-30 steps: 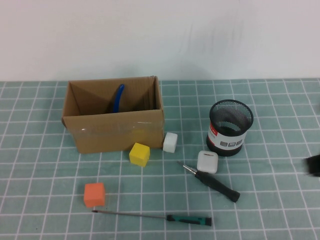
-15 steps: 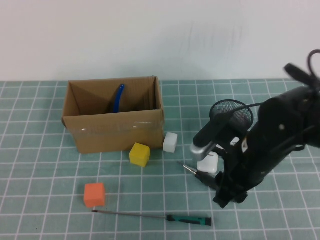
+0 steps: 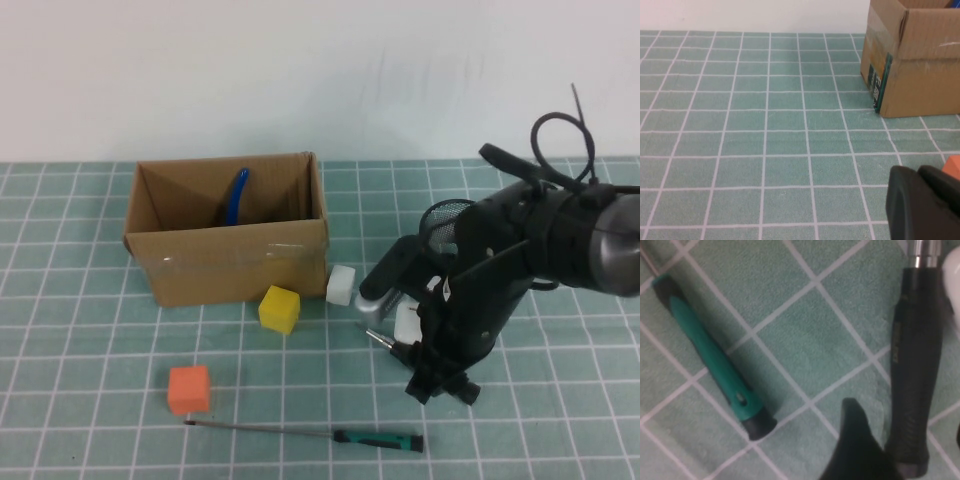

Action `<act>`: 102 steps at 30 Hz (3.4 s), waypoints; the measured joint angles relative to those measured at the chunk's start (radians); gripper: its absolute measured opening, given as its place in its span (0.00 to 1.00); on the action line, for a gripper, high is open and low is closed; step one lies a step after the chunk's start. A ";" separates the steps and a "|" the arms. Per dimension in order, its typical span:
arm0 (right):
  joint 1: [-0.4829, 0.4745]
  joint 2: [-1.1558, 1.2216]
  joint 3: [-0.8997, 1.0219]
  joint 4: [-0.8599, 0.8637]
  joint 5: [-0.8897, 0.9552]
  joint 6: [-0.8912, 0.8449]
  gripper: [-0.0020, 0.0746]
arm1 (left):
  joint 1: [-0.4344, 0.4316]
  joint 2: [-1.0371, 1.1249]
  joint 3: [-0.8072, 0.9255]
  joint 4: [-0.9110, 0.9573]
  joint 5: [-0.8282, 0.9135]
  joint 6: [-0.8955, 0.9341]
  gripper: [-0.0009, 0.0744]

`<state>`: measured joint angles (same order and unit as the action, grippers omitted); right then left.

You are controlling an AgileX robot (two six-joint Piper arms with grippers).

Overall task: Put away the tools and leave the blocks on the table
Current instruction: Pick up the black Screwdriver from the table, then place the picked object into the round holder

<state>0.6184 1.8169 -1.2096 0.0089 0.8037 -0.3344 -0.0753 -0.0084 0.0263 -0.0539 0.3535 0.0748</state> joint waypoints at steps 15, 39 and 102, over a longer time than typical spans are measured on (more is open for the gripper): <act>0.000 0.090 0.000 -0.023 -0.068 -0.020 0.48 | 0.000 0.000 0.000 0.000 0.000 0.000 0.01; 0.020 -0.182 0.022 -0.067 0.036 0.251 0.02 | 0.000 0.000 0.000 0.001 0.000 0.000 0.01; -0.109 -0.369 0.559 0.138 -1.428 0.279 0.48 | 0.000 0.000 0.000 0.001 0.001 0.000 0.01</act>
<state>0.5096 1.4476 -0.6508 0.1471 -0.6241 -0.0552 -0.0753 -0.0084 0.0263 -0.0525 0.3541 0.0748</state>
